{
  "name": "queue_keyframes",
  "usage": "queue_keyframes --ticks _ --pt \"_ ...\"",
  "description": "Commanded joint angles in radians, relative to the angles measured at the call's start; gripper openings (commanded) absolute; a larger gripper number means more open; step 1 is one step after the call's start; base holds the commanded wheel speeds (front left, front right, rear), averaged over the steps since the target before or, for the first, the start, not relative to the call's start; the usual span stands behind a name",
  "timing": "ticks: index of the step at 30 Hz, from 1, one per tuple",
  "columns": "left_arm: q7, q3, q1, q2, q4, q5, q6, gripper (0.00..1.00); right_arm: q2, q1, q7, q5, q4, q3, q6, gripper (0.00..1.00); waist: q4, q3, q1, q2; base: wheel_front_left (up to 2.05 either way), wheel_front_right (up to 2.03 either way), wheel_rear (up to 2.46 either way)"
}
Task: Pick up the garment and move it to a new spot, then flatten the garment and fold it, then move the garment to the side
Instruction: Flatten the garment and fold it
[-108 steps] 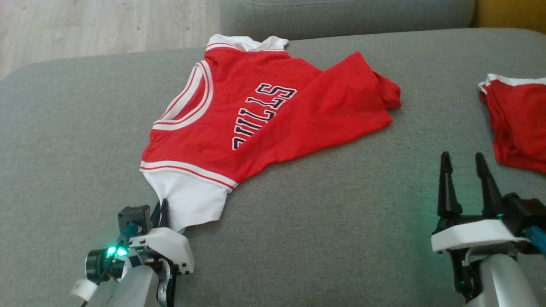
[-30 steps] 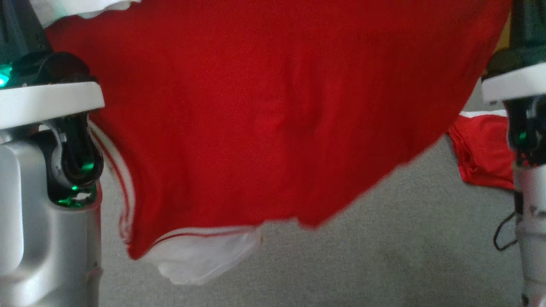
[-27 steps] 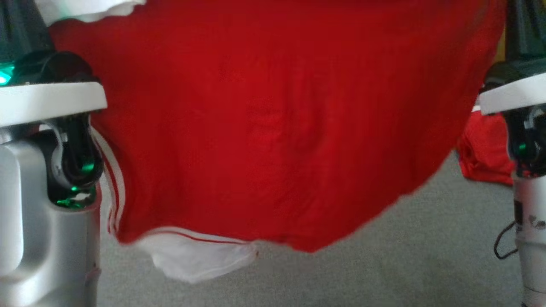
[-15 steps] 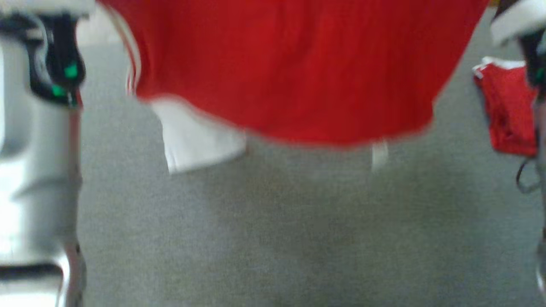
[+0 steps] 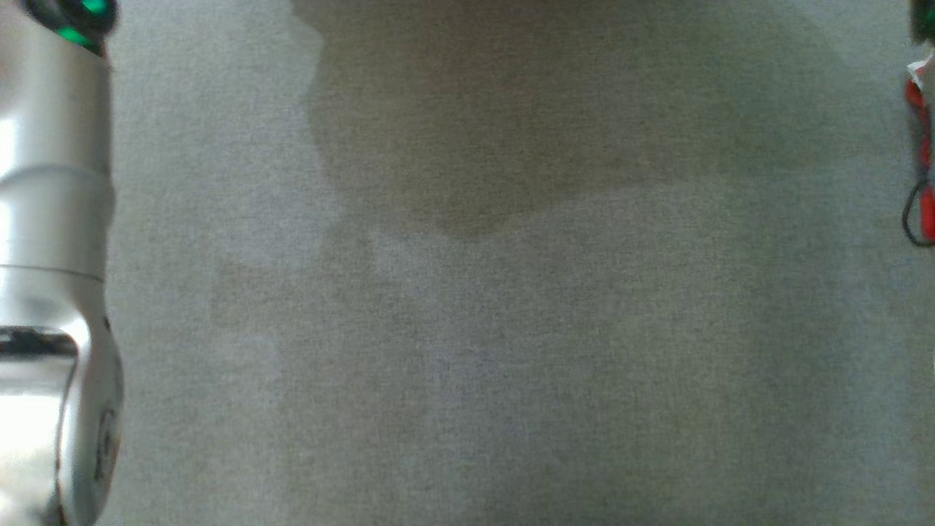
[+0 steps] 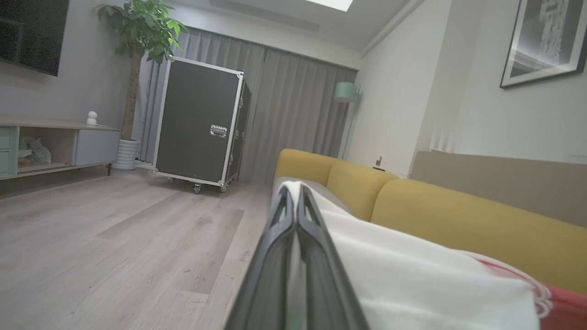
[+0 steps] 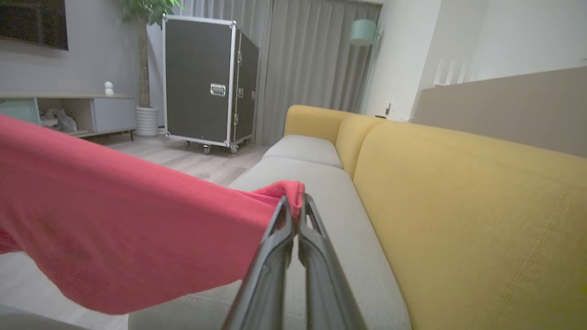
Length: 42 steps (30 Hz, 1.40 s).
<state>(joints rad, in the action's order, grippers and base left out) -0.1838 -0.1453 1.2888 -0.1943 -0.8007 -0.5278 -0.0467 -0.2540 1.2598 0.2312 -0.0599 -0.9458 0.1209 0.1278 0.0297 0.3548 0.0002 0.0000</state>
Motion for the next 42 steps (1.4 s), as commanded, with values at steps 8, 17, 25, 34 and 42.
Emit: queue_keyframes --ticks 8,17,25,34,42 --pt "-0.058 -0.098 -0.141 -0.046 -0.095 0.075 -0.060 0.00 -0.013 -0.137 0.026 -0.029 -0.129 0.092 0.003 0.00 0.023 -0.047 -0.0002 0.0000 0.00 0.00 0.00" --pt "-0.073 -0.197 -0.476 -0.067 -0.101 0.076 -0.082 0.00 -0.022 -0.345 -0.047 -0.178 -0.214 0.321 0.003 0.00 0.031 -0.192 -0.0002 0.0000 0.00 0.00 0.00" --pt "0.090 -0.373 -0.740 -0.167 0.065 -0.037 -0.084 0.00 -0.147 -0.520 -0.236 -0.453 -0.029 0.614 0.003 0.00 0.028 -0.322 -0.0002 0.0000 0.00 0.00 0.00" --pt "0.210 -0.407 -0.913 -0.275 0.253 -0.110 -0.083 0.00 -0.316 -0.616 -0.404 -0.694 0.207 0.833 0.003 0.00 0.017 -0.396 -0.0002 0.0000 0.00 0.00 0.00" --pt "0.307 -0.391 -1.059 -0.359 0.476 -0.161 -0.028 0.00 -0.439 -0.686 -0.479 -0.874 0.382 0.932 0.003 0.00 0.026 -0.426 -0.0002 0.0000 0.00 0.00 0.00"
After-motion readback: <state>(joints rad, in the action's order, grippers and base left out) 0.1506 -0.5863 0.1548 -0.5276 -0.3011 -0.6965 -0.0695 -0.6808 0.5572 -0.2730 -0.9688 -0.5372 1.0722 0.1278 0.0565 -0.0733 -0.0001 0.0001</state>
